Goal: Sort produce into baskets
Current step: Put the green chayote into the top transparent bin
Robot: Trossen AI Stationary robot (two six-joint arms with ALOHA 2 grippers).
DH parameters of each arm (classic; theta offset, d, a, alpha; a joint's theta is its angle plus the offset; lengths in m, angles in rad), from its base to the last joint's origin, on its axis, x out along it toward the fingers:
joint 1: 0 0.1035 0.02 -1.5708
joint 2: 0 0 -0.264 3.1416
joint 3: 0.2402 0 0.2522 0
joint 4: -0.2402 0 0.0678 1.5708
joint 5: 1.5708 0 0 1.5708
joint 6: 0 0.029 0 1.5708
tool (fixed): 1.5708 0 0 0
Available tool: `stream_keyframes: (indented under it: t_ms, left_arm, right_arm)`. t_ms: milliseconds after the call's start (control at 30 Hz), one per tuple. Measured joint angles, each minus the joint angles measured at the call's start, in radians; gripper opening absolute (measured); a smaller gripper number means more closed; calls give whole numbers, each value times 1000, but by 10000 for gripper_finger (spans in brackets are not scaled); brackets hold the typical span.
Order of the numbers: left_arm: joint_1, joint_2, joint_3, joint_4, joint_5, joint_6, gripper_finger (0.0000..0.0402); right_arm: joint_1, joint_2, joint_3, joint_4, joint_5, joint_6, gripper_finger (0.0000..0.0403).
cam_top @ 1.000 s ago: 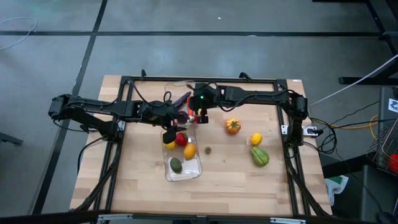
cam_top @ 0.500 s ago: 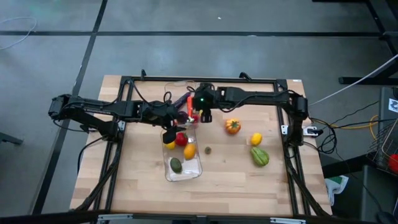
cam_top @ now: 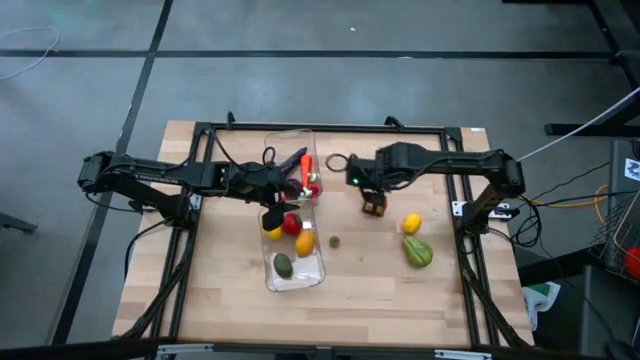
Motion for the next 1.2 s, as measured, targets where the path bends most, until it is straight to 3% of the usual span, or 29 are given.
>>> stream_keyframes:
  t_ms: [200,467,767,1067,1200]
  left_arm:
    - [0,0,0,-2,0,-25,250]
    - [0,0,0,-5,0,-21,250]
    - [0,0,0,-7,0,-21,250]
    - [0,0,0,-9,0,-20,250]
    - [0,0,0,-10,0,-20,250]
  right_arm:
    - [79,-8,0,-189,-22,284,237]
    - [172,-8,-42,-185,-89,556,237]
    - [250,-26,-234,-211,-179,853,237]
    - [326,-26,-354,-76,-247,894,240]
    - [336,-26,-399,-49,-260,925,271]
